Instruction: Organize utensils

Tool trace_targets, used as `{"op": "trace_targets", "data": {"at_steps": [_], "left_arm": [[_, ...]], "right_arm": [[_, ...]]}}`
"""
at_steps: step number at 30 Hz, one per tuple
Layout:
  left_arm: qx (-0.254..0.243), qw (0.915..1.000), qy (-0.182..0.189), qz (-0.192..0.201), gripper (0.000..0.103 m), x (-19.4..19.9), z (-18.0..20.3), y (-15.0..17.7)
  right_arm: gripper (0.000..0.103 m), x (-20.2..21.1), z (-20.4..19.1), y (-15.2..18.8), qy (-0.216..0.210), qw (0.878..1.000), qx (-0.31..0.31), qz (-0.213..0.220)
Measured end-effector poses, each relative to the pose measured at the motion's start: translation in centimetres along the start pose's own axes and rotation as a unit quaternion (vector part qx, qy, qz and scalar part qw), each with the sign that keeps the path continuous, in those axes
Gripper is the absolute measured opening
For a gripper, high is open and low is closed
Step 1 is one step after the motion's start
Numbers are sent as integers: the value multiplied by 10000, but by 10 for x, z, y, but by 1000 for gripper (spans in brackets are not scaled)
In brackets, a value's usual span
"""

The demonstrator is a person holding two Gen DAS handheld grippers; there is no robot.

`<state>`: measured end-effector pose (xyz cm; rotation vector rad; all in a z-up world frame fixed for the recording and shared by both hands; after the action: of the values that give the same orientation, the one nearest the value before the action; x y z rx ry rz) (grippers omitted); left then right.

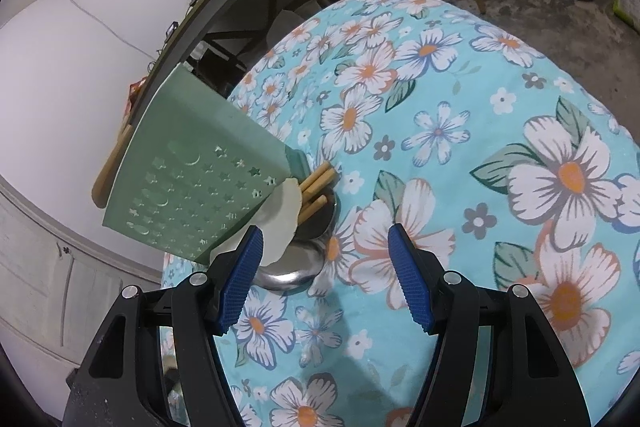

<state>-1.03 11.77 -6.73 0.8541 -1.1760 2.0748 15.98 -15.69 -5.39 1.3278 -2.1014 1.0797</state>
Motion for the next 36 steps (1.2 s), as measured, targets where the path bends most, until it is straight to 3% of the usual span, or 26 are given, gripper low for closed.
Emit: {"op": "trace_targets", "data": {"at_steps": [3,5,11,19,25,30,36], "left_arm": [[-619,9948,-773,222,6,-10,6,-16],[-742,9936,-836,134,7,-24,8,-19],[-247,9987,-442,57,8,-36,-2,-21],[205,9995,-65,217,8,-24,-13,-6],[400,9987,99,286,8,-20,-18,-5],[475,9983,181,300,8,-19,-19,-5],[469,9982,196,303,8,-17,-21,-4]], "right_arm": [[62,0,7,-3,-59,9999,-121,-10],[62,-1,9,-5,-182,9996,-215,-50],[62,-12,6,-5,-501,9974,-421,-288],[63,-7,-11,-4,-476,9987,-150,-95],[58,-11,-22,0,-488,9987,-44,-124],[44,-16,-35,0,-641,9978,105,-164],[38,-30,-36,1,-632,9975,15,-307]]}}
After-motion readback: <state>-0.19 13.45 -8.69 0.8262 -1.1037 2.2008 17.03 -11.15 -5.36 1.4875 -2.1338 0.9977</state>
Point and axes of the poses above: each gripper's, at about its wrist camera, not at the fingertips, and x roughly against the way its jaws point, z to its right, y to its underside, the point moved 9 cm from there along -x, roughly the way its jaws point, and after that the axes turned 7 degrees about -z, right-handed, at the moved point
